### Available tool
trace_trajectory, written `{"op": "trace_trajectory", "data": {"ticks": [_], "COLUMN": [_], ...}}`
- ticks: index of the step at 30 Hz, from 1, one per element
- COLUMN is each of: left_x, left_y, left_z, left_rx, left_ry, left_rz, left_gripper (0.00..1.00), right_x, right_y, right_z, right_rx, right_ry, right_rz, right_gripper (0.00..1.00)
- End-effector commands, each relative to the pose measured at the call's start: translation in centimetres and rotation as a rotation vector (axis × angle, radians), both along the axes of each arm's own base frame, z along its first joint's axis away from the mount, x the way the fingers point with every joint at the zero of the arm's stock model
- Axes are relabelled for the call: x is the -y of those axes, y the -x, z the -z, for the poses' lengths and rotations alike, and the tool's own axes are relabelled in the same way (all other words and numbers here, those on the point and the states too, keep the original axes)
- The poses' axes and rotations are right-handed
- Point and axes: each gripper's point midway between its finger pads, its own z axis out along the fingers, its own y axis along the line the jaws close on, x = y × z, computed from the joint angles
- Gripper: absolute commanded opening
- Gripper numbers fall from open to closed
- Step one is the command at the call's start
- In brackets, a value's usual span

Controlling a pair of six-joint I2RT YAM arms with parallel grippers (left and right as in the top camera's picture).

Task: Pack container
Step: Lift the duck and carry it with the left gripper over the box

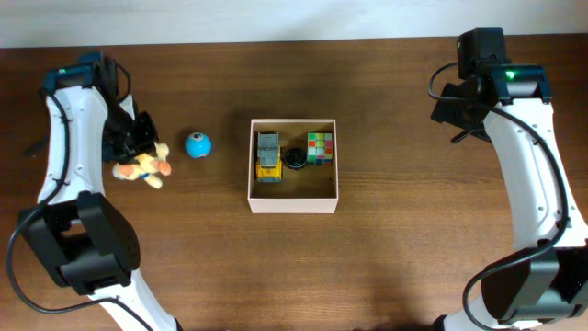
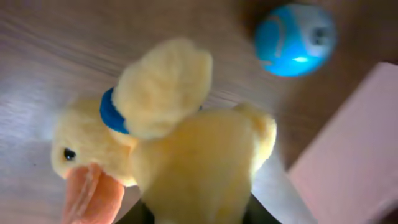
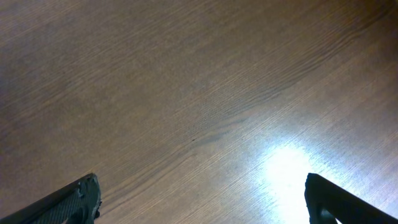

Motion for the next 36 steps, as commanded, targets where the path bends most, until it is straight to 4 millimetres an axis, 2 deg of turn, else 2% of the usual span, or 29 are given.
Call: {"op": "trace_trajectory", "data": {"ticks": [1, 4, 9, 12, 22, 31, 33, 36], "left_x": [3.1, 6.1, 10.4, 14.0, 24.2, 30.7, 31.6, 31.9], "left_y": [-1.2, -1.8, -2.3, -2.3, -0.8, 2.1, 2.7, 3.0], "left_z": [-2.0, -2.9, -3.4, -3.7, -4.3, -4.4, -4.1, -3.5], "left_rx": [0.061, 0.107, 0.137, 0.160, 0.215, 0.223, 0.223, 0.217], "left_ry": [0.119, 0.192, 0.239, 0.285, 0.344, 0.354, 0.309, 0.211], "left_rz": [0.074, 0.158, 0.272, 0.359, 0.625, 0.798, 0.832, 0.822], "left_gripper": [0.26, 0.26, 0.27, 0.27, 0.27, 0.27, 0.27, 0.27], "right_x": [0.3, 0.3, 0.3, 0.3, 0.3, 0.3, 0.3, 0.3], "right_y": [0.0, 0.0, 0.0, 0.0, 0.0, 0.0, 0.0, 0.0], "right_z": [0.1, 0.1, 0.1, 0.1, 0.1, 0.1, 0.1, 0.1], "right_rx": [0.002, 0.002, 0.002, 0.001, 0.001, 0.002, 0.002, 0.001], "right_ry": [0.000, 0.000, 0.000, 0.001, 0.001, 0.000, 0.000, 0.001], "right_rz": [0.020, 0.020, 0.020, 0.020, 0.020, 0.020, 0.020, 0.020], "right_gripper": [0.99, 0.99, 0.99, 0.99, 0.99, 0.99, 0.99, 0.99]}}
